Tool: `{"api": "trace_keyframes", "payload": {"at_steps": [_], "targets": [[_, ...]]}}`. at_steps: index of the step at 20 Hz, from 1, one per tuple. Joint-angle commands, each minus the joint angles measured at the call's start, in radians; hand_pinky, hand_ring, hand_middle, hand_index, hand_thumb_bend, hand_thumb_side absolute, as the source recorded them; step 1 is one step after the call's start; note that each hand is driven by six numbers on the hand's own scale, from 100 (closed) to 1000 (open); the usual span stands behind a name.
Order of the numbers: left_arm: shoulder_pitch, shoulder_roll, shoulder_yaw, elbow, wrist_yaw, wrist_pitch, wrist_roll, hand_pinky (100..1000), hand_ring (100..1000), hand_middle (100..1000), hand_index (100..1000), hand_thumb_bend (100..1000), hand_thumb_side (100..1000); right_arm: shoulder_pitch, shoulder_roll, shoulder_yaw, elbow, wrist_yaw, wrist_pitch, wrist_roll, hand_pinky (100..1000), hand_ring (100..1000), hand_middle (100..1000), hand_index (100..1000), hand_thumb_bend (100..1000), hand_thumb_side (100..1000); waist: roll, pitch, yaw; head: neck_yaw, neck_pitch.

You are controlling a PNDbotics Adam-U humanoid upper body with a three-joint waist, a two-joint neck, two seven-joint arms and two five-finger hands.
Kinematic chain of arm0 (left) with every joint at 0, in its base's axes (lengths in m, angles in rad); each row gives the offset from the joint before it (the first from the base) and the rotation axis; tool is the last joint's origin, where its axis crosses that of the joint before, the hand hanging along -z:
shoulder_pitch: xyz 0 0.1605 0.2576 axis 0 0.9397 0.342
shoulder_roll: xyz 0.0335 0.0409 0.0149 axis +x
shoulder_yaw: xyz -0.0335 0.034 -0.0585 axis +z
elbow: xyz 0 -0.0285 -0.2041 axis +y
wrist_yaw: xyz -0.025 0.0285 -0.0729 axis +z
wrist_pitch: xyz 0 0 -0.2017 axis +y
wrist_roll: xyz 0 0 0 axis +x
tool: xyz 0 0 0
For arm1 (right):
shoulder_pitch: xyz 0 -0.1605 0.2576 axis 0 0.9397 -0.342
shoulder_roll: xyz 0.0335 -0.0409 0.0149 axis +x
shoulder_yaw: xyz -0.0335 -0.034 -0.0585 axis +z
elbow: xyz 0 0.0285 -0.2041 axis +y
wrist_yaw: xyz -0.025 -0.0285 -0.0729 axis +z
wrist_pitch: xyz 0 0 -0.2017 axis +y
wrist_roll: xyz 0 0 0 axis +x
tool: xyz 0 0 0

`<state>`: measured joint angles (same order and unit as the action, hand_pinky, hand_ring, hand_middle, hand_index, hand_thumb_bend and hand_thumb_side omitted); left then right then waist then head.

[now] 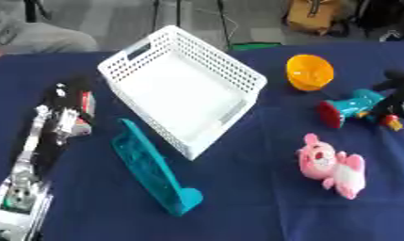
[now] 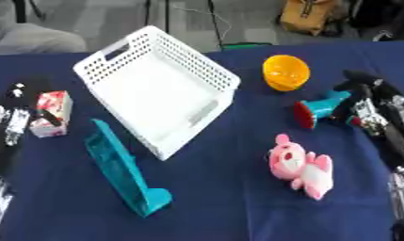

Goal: Pick up objects on the table and place them in the box.

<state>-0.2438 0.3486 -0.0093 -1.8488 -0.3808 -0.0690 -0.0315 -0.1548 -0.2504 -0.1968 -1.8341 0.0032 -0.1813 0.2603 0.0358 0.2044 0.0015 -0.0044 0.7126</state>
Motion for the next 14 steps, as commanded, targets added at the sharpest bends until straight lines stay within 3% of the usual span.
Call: {"api": "trace_keyframes", "payload": {"at_steps": [1, 4, 7, 14], "targets": [[-0.038, 0.097, 0.033, -0.031, -0.188, 0.076, -0.055, 548, 841, 827, 804, 337, 672, -0.002, -0.015, -0.005, -0.009, 0.003, 0.002, 0.0, 377, 476, 649, 831, 100, 654, 0.002, -0.016, -0.001, -0.006, -0.003], [-0.073, 0.151, 0.036, -0.01, -0.313, 0.118, -0.125, 582, 837, 826, 816, 388, 671, 0.0, -0.016, -0.005, -0.009, 0.003, 0.004, 0.001, 377, 476, 649, 831, 100, 654, 0.006, -0.019, -0.002, -0.008, -0.005], [-0.127, 0.192, 0.04, 0.062, -0.417, 0.15, -0.18, 615, 815, 817, 831, 518, 705, 0.003, -0.017, -0.004, -0.009, 0.003, 0.005, 0.002, 377, 476, 649, 831, 100, 656, 0.009, -0.023, -0.006, -0.011, -0.011], [-0.279, 0.198, 0.045, 0.353, -0.583, 0.221, -0.208, 622, 802, 810, 832, 550, 761, 0.011, -0.016, -0.001, -0.005, 0.003, 0.005, 0.007, 377, 475, 649, 831, 100, 656, 0.01, -0.032, -0.014, -0.015, -0.019]]}}
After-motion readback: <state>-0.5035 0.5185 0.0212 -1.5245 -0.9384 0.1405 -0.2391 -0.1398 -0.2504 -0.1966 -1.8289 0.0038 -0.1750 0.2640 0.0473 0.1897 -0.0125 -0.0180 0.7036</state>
